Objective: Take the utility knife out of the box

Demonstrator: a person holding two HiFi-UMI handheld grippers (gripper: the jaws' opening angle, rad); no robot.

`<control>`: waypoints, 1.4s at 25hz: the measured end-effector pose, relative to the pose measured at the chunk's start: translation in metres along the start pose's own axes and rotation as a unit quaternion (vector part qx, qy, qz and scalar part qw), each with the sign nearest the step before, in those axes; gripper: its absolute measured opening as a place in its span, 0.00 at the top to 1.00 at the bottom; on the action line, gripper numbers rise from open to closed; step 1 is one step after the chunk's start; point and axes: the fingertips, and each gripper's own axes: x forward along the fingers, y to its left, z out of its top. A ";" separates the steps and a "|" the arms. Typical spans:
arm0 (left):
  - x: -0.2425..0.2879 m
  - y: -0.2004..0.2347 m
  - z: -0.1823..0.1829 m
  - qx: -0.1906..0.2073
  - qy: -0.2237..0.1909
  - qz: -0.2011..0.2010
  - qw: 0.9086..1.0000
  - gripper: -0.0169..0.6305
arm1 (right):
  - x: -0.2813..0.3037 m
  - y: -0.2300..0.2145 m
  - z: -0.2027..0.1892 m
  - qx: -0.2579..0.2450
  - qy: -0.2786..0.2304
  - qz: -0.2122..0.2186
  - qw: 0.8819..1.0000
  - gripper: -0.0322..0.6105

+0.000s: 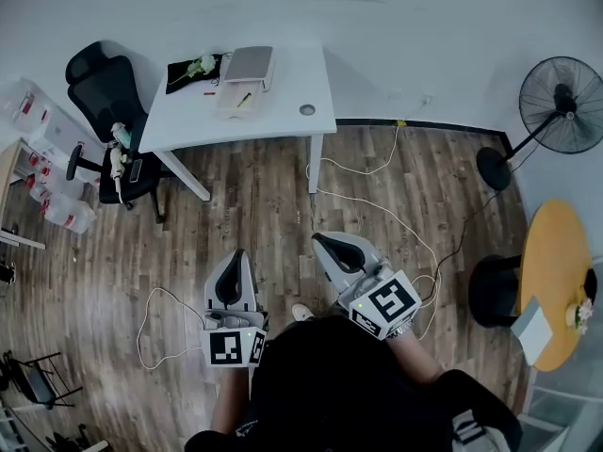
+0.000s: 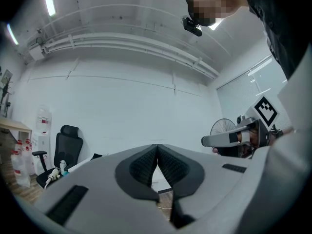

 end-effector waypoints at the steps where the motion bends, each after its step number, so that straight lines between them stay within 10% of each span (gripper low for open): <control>1: 0.000 0.005 -0.001 -0.003 0.001 0.002 1.000 0.97 | 0.005 0.002 0.000 -0.001 0.003 0.003 1.000 0.94; 35: 0.222 0.150 -0.013 -0.008 0.015 0.106 0.994 0.97 | 0.254 -0.170 0.028 0.019 0.040 0.106 0.993 0.94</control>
